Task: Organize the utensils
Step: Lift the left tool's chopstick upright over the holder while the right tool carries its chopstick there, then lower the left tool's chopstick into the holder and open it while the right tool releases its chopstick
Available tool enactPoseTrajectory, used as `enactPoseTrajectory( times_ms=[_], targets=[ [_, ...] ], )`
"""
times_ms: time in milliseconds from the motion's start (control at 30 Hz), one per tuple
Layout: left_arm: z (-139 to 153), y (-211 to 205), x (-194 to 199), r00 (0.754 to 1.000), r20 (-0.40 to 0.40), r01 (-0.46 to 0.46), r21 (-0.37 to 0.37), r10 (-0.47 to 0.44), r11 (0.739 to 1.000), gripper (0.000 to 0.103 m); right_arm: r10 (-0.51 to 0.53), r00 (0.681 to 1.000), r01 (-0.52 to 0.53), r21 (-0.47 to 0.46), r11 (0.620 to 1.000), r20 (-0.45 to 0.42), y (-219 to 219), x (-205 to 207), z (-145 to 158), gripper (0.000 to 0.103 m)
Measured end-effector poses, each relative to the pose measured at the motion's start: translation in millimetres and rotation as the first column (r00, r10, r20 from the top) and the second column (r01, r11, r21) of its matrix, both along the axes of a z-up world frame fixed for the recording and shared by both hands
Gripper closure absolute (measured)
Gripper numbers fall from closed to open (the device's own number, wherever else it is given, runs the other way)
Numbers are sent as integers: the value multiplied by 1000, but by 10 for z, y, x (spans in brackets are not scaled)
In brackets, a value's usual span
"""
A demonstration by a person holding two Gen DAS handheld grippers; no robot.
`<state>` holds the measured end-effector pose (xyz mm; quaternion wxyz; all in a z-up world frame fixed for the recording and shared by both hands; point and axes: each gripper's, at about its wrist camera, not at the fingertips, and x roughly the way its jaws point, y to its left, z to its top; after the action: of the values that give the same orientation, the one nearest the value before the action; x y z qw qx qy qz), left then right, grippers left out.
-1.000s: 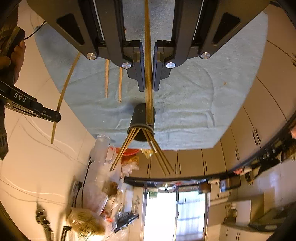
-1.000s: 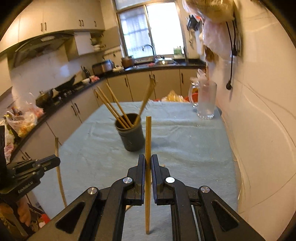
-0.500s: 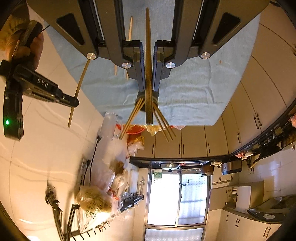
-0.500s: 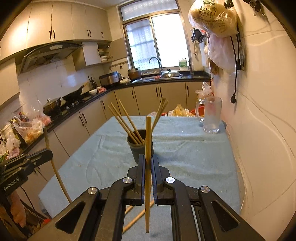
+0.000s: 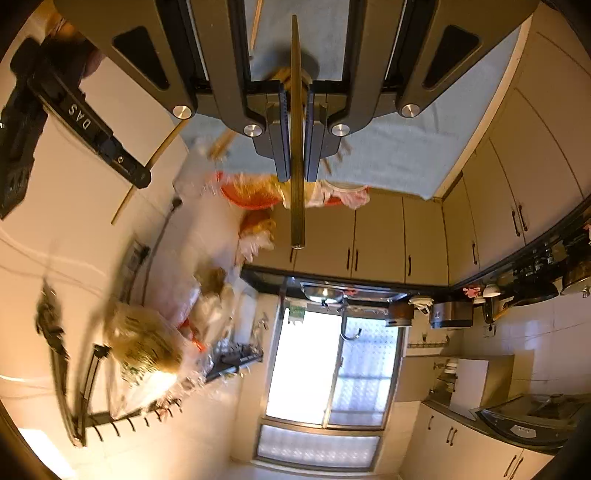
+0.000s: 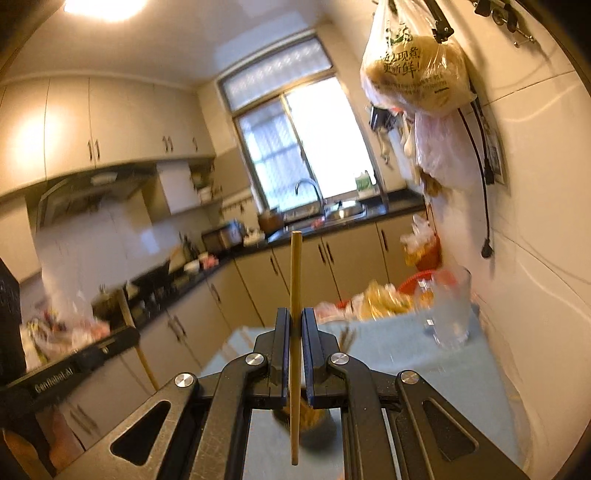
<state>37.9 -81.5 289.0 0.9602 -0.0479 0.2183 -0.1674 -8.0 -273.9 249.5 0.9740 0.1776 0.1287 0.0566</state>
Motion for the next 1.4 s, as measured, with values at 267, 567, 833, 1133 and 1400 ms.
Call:
enactPoseTrajectory(
  times_ms=[267,567,833,1133,1400],
  targets=[
    [-258,-276,731,999,-35,-9,-16,8,1000,96,-23,999,23,21,1000,-41,16,619,-250,96],
    [-700,-347,991,991,-136,13,38,-8,999,96,10,989,-11,-6,1000,-147,76,815,-673,96],
    [-301,-204,719,999,-35,10,-28,-11,1000,96,-7,995,4,-29,1000,-103,57,697,-561,96],
    [-257,-342,722,999,32,12,-19,-11,1000,96,-13,995,9,-39,999,-103,74,676,-554,96],
    [-680,-450,947,995,-102,-10,47,15,999,96,13,988,-17,-30,999,-153,65,755,-711,95]
  ],
)
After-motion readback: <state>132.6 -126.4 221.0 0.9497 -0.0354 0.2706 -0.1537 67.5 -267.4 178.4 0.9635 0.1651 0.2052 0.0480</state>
